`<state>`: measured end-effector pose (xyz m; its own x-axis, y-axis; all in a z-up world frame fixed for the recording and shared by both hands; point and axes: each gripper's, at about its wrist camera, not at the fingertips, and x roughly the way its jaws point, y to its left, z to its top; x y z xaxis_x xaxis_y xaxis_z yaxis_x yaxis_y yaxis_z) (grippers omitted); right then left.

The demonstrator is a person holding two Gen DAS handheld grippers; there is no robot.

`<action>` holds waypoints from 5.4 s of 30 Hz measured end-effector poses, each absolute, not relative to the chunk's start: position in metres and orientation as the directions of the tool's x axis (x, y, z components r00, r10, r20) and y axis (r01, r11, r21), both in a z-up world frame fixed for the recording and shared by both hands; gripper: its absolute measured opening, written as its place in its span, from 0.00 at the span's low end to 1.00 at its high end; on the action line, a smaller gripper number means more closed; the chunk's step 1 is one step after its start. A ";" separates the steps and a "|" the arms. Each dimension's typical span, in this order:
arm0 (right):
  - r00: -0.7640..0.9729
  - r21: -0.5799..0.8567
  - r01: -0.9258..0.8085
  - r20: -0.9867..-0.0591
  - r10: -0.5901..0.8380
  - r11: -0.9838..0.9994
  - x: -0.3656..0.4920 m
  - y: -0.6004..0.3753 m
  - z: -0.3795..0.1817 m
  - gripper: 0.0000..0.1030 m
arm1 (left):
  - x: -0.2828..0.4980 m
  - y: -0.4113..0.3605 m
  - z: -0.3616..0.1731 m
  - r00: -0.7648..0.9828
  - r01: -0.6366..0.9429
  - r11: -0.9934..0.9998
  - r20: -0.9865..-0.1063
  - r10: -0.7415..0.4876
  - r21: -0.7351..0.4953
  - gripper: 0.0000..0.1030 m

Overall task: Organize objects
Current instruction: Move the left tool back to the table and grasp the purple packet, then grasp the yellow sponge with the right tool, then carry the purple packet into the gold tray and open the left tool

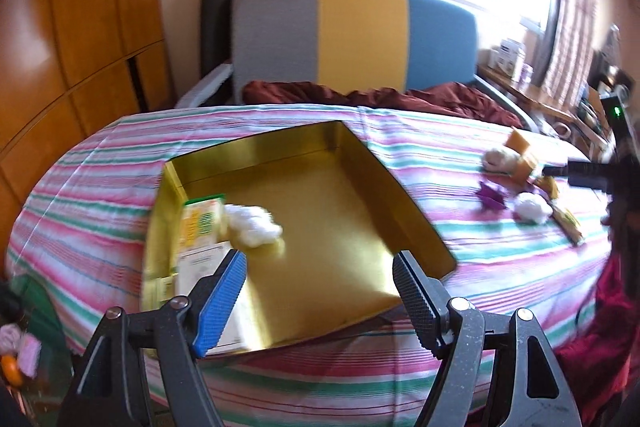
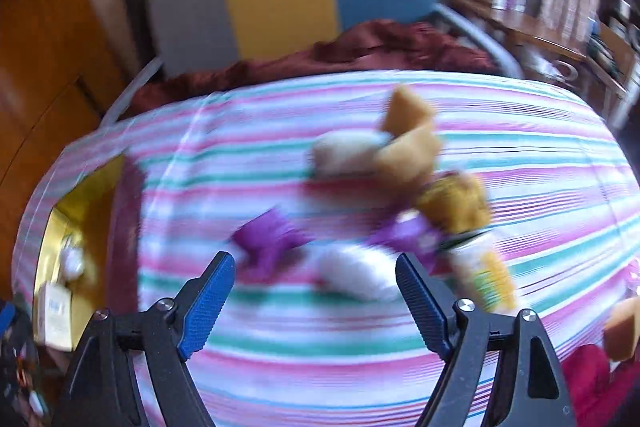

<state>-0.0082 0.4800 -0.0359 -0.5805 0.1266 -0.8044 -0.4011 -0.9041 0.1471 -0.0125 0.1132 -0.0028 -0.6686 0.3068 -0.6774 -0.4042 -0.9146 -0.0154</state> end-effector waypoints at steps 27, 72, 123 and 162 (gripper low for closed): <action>-0.613 0.479 -0.675 -0.787 0.066 -0.562 0.038 0.611 -0.082 0.82 | -0.052 0.338 -0.035 -0.438 -0.709 -0.705 -0.770 0.464 -0.021 0.79; -0.553 0.368 -0.619 -0.832 0.053 -0.694 -0.004 0.596 -0.071 0.82 | -0.039 0.362 -0.109 -0.464 -0.702 -0.712 -0.746 0.477 -0.019 0.43; -0.693 0.431 -0.354 -0.717 -0.077 -0.830 0.000 0.542 -0.058 0.36 | -0.002 0.312 -0.063 -0.467 -0.699 -0.712 -0.706 0.532 -0.074 0.43; -0.689 0.372 -0.397 -0.725 0.005 -0.839 0.003 0.545 -0.054 0.36 | -0.253 0.040 -0.061 -0.562 -0.107 -0.994 -0.825 0.059 0.001 0.48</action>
<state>0.0028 0.5454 -0.0541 -0.6890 0.0051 -0.7248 -0.3973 -0.8391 0.3717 -0.2530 0.0397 -0.0614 -0.5620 0.0592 -0.8250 -0.1067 -0.9943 0.0013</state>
